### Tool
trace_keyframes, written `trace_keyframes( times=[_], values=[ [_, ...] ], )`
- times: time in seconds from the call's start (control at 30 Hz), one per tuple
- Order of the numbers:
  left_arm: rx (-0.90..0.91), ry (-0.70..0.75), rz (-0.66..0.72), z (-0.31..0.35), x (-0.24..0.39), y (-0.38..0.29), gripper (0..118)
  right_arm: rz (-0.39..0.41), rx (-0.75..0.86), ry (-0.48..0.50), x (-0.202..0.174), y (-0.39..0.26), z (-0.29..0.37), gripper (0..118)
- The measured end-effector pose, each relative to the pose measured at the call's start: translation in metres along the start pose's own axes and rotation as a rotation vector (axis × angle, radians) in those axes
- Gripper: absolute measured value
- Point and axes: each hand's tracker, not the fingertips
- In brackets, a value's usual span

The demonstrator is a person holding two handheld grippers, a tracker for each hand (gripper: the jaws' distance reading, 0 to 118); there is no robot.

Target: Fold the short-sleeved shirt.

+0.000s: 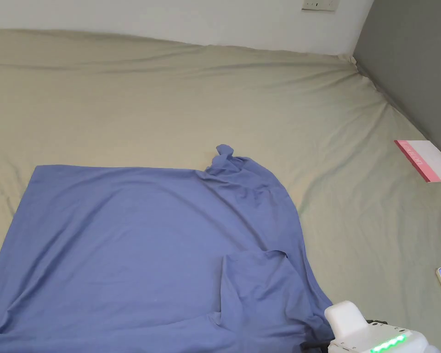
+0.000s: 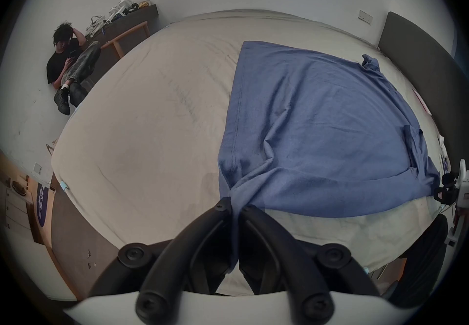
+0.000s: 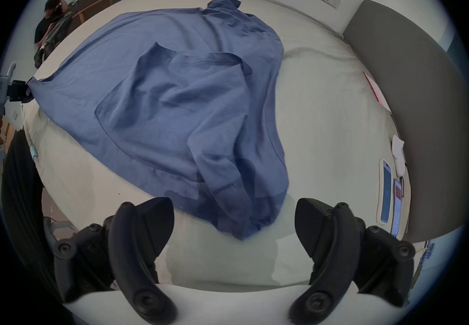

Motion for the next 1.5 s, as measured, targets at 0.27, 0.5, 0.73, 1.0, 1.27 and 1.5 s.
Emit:
trace_keyframes(
  times=[0.27, 0.5, 0.73, 1.0, 1.27, 1.5],
  values=[
    [-0.012, 0.019, -0.023, -0.001, 0.007, 0.005, 2, 0.067, -0.007, 0.082, -0.008, 0.003, -0.017, 5],
    [0.048, 0.000, 0.013, 0.010, 0.003, 0.011, 2, -0.044, 0.209, 0.113, 0.012, -0.002, 0.028, 5],
    [0.114, -0.022, 0.031, 0.017, 0.000, 0.037, 2, -0.164, 0.386, 0.112, 0.026, 0.017, 0.064, 5],
    [0.138, -0.041, 0.039, -0.007, 0.001, 0.092, 2, -0.200, 0.374, 0.068, 0.034, 0.076, 0.044, 5],
    [0.014, -0.033, -0.028, -0.077, 0.008, 0.148, 2, -0.229, 0.222, 0.028, 0.050, 0.145, -0.016, 5],
    [-0.101, 0.015, -0.087, -0.141, 0.014, 0.173, 2, -0.117, 0.064, -0.005, 0.045, 0.186, -0.085, 5]
  ],
)
